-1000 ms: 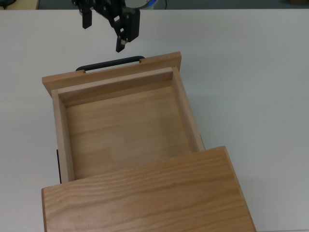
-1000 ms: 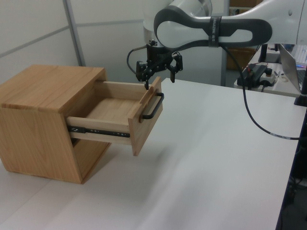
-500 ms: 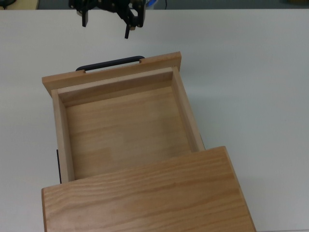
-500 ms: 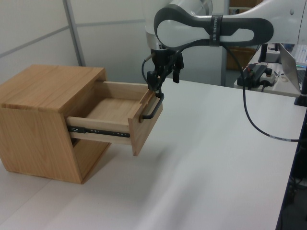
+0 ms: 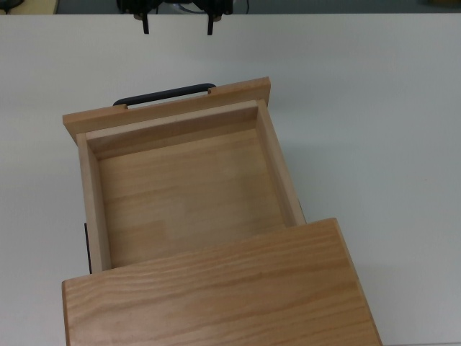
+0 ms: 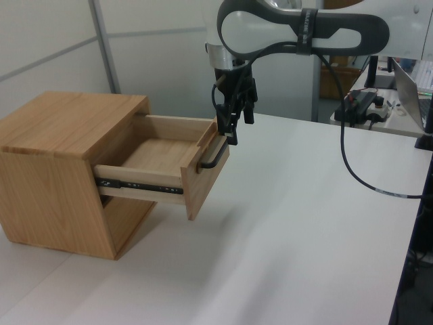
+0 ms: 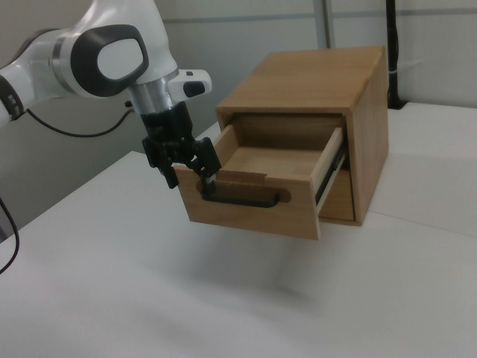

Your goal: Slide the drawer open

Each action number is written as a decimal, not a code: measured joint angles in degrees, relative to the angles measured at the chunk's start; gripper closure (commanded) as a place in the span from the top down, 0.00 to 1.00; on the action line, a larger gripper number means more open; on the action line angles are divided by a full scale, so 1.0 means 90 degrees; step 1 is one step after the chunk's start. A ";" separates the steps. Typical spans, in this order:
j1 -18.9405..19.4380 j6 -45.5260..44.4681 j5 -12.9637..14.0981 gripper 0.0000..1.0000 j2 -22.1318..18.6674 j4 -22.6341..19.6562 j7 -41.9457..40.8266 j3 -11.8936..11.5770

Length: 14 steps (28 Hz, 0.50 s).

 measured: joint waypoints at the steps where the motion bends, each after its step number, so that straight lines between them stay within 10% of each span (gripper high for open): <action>1: 0.0002 0.0000 0.0001 1.00 0.0000 0.0001 -0.0053 0.0000; 14: 0.0014 0.0000 0.0005 1.00 0.0004 0.0004 -0.0178 0.0014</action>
